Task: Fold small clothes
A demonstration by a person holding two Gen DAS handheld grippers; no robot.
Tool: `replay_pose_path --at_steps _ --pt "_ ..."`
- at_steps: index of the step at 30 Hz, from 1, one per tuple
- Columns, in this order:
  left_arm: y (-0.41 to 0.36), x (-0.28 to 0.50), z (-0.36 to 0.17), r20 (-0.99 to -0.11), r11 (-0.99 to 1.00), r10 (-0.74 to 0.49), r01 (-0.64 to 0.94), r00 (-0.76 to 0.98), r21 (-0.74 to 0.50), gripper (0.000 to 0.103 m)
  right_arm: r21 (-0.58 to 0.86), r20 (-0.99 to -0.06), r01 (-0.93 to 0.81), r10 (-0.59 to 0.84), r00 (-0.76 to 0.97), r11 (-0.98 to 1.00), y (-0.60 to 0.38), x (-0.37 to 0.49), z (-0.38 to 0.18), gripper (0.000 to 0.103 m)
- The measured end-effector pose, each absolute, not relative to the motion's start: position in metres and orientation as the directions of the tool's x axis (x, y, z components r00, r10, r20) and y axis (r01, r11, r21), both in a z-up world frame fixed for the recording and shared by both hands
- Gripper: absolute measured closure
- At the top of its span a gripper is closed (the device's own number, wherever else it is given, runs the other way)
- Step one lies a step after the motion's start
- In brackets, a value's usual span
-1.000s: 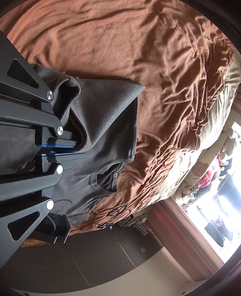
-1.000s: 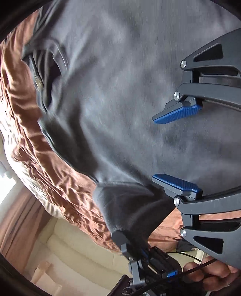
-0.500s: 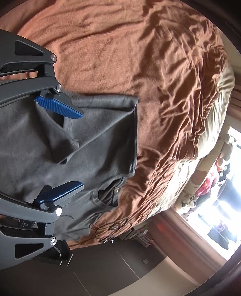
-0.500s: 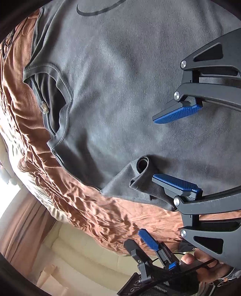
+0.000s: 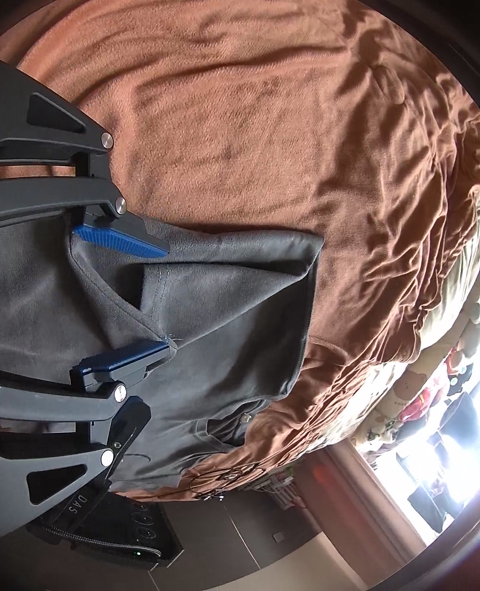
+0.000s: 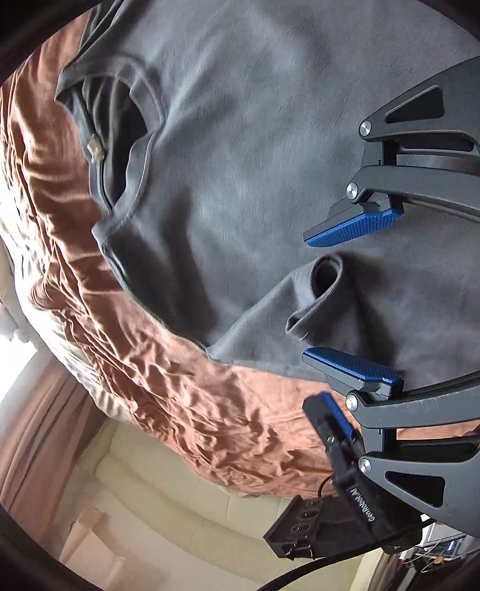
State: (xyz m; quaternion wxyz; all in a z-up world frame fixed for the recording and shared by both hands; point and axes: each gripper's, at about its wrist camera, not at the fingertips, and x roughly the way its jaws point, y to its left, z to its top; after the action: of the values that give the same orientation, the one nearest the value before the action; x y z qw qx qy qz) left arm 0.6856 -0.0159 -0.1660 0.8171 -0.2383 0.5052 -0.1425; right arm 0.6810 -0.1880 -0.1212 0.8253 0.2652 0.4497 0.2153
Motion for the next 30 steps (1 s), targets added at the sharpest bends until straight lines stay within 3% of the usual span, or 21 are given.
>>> replay_pose_path --at_steps 8,14,17,25,30 --pt "-0.014 0.69 -0.192 -0.753 0.805 -0.516 -0.07 0.409 -0.589 0.054 0.651 -0.622 -0.143 0.633 0.46 0.745 -0.169 0.701 -0.134 0.052" --pt "-0.018 0.691 -0.197 -0.742 0.783 -0.54 -0.086 0.397 -0.616 0.06 0.667 -0.624 -0.128 0.644 0.442 0.734 -0.164 0.709 -0.14 0.071" --pt "-0.016 0.689 -0.192 -0.742 0.782 -0.538 -0.09 0.401 -0.616 0.063 0.654 -0.645 -0.128 0.638 0.421 0.746 -0.164 0.707 -0.143 0.097" --pt "-0.017 0.68 -0.172 -0.714 0.771 -0.552 -0.063 0.43 -0.634 0.064 0.684 -0.608 -0.138 0.664 0.434 0.716 -0.188 0.675 -0.142 0.102" --pt "-0.027 0.683 -0.182 -0.762 0.808 -0.511 -0.079 0.398 -0.583 0.064 0.678 -0.627 -0.131 0.661 0.412 0.724 -0.202 0.654 -0.148 0.102"
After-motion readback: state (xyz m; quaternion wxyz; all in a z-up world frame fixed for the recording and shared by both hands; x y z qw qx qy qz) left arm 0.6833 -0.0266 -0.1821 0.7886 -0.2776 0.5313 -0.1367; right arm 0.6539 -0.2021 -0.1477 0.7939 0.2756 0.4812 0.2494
